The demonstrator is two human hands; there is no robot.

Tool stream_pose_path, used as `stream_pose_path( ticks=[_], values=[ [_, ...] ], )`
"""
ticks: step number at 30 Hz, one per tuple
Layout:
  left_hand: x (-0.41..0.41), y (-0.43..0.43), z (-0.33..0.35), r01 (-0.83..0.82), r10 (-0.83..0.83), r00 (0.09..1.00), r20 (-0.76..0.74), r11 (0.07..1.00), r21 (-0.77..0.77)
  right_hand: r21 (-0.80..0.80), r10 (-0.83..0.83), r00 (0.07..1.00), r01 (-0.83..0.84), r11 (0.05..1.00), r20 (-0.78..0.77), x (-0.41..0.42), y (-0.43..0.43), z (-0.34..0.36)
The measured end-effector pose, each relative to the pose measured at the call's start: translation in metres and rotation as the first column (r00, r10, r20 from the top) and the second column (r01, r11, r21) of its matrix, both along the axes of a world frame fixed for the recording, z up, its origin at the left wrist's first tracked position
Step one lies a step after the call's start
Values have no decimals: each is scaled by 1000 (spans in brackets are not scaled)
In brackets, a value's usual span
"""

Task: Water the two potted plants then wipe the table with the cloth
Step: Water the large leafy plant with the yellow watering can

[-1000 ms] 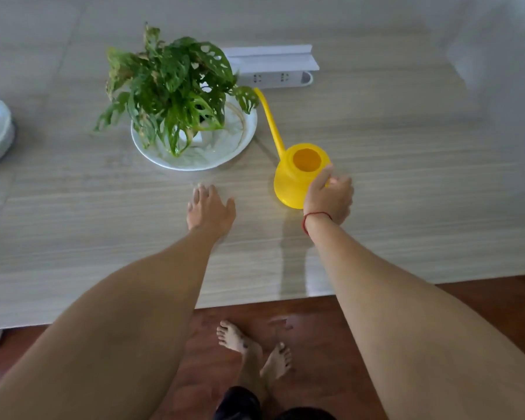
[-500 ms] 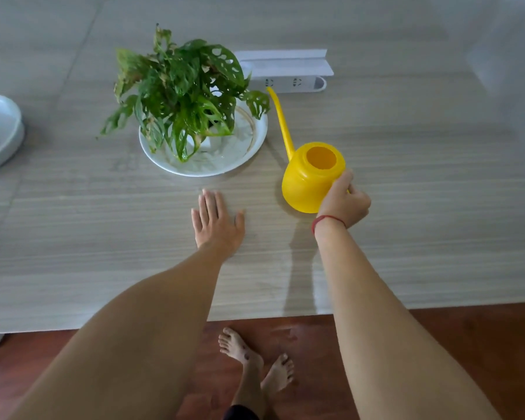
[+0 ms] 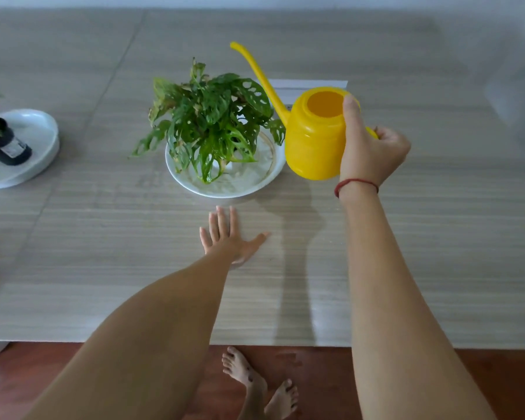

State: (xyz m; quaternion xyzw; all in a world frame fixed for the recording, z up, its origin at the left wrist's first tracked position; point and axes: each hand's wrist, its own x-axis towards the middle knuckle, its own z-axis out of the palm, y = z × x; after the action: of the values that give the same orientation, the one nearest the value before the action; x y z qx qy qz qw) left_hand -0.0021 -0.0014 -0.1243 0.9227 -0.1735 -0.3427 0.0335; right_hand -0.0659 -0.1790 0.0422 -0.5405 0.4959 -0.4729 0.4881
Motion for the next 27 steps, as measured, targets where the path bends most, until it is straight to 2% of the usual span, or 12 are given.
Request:
stream_pose_path(
  ticks=[8,27],
  values=[
    [-1,1,1,-5,5,1000,-1,1000,-3,-34,21,995,-24,999,-93,20,9,20],
    [3,-2,7,-13,14,999,-49,999,33,-242,14,936,-105,965,-351,17,3,62]
  ],
)
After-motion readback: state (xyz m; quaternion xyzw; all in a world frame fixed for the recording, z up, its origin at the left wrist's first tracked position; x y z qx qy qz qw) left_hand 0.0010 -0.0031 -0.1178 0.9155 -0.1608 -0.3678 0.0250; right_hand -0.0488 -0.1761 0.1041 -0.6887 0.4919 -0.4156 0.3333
